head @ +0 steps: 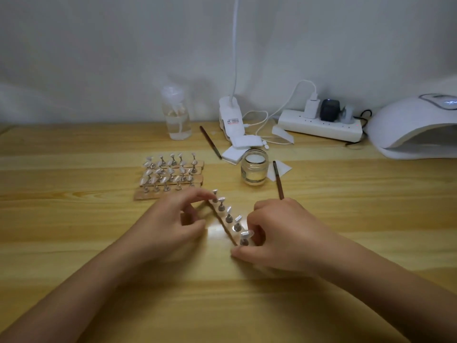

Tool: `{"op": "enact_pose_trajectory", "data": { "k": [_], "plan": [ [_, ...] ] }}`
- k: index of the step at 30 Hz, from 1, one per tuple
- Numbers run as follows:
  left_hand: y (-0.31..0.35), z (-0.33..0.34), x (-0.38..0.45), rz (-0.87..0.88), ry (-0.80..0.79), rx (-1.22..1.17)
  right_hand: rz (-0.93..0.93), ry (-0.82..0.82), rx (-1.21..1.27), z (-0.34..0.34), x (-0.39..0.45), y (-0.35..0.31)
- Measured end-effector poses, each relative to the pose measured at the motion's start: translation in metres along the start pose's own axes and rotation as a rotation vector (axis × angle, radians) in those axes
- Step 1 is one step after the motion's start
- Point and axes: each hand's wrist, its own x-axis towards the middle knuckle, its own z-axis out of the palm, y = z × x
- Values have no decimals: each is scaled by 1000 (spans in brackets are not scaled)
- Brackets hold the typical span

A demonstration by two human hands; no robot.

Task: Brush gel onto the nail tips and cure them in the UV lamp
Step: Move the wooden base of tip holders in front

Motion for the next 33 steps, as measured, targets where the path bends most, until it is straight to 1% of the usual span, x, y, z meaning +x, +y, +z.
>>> {"op": "enact_pose_trajectory", "data": {
  "k": [1,4,6,8,11,13,14,16,17,19,21,23,25,29,31,33],
  "plan": [
    [3,4,3,-5,-30,-44,9,8,7,0,-1,-1],
    [12,17,13,-68,-94,-302,-5,32,33,0,-4,-2],
    [15,23,17,-76,-120,-395,-36,8,103,1,-5,0],
    [16,25,20,-57,-129,-381,-67,-10,171,1,-6,3],
    [15,20,19,-47,-147,-362,-134,-20,141,0,-8,9],
    [15,15,16,-51,-140,-392,-171,-75,162,-5,-10,14],
    [15,12,13,-47,-134,-412,-173,-110,222,-11,-11,17],
    [14,6,5,-27,-148,-390,-133,-140,381,-23,-13,23],
    [14,5,1,-19,-166,-328,-103,-106,433,-28,-12,28],
    [15,7,-5,-11,-185,-142,-4,28,480,-32,-8,39],
    [15,16,-6,24,-135,52,144,160,481,-28,-2,51],
    [14,23,-1,63,-56,97,289,226,461,-20,5,62],
    [13,25,7,87,-20,97,390,238,438,-13,12,71],
    [9,23,27,59,-2,81,482,273,326,-8,33,85],
    [8,25,33,50,14,63,497,228,287,-11,44,89],
    [6,28,37,56,33,47,456,147,218,-15,52,92]
  ]
}}
